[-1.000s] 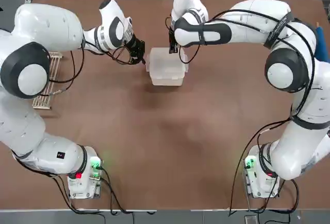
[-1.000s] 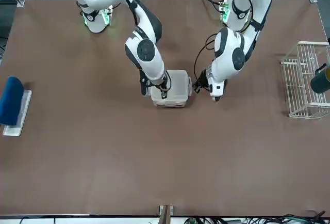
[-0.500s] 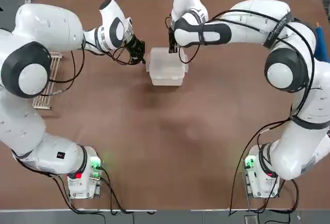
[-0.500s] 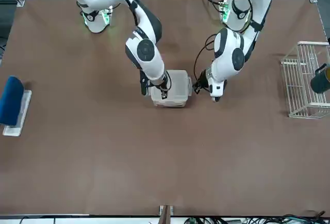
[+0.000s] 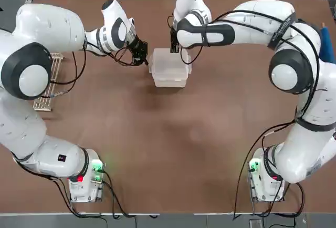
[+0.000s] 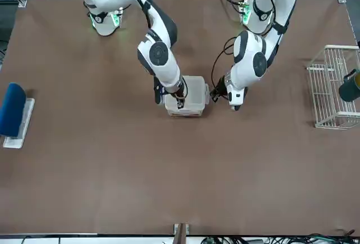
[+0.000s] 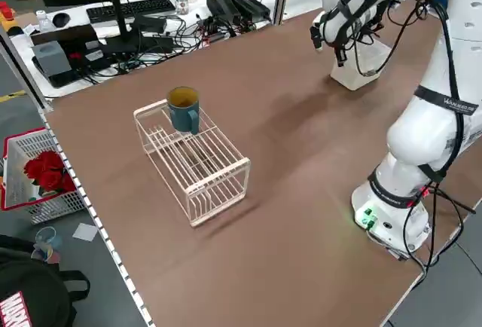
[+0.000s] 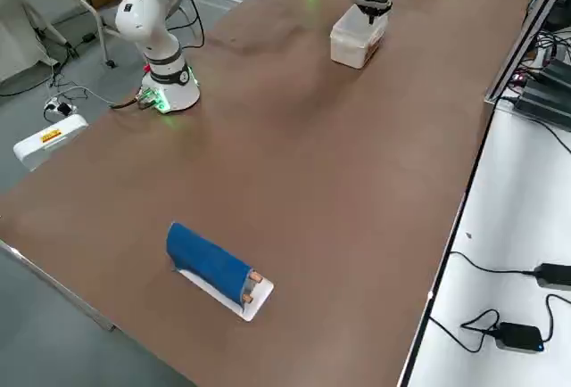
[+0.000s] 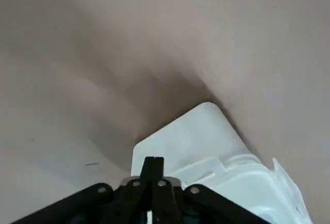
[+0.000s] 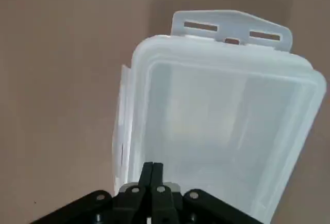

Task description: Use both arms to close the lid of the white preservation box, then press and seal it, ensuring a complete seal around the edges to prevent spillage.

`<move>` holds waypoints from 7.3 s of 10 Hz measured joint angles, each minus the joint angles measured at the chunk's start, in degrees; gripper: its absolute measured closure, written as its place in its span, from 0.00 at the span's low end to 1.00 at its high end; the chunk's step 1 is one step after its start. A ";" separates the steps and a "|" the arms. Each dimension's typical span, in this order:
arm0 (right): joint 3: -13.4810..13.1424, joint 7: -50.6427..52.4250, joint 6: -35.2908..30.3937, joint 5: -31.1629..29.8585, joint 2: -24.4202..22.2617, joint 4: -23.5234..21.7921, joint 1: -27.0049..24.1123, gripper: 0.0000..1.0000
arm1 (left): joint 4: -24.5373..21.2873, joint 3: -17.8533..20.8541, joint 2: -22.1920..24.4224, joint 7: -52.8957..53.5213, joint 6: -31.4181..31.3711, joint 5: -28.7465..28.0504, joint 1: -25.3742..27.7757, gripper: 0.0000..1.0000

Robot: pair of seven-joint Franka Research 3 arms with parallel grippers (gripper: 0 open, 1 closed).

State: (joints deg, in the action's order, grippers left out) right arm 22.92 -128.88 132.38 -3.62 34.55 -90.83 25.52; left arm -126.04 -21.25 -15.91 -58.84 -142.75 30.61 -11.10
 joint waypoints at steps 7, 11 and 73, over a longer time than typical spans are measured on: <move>0.04 -0.77 1.42 -0.13 0.72 0.22 1.50 0.99 | 0.06 -0.12 0.00 0.00 -0.20 0.00 -0.27 0.99; 0.18 -0.79 1.61 -1.00 0.89 0.25 1.51 0.99 | 0.06 -0.12 -0.12 0.00 -0.20 0.00 -0.28 0.99; -0.21 18.09 -18.20 0.45 -6.48 0.99 -7.07 0.99 | 13.17 -1.68 1.44 -18.73 8.27 -14.39 -3.17 0.99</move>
State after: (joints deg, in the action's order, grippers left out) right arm 22.71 -110.79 114.17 -3.17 28.07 -89.84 18.45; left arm -112.87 -22.93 -14.46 -77.57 -134.48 16.22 -14.27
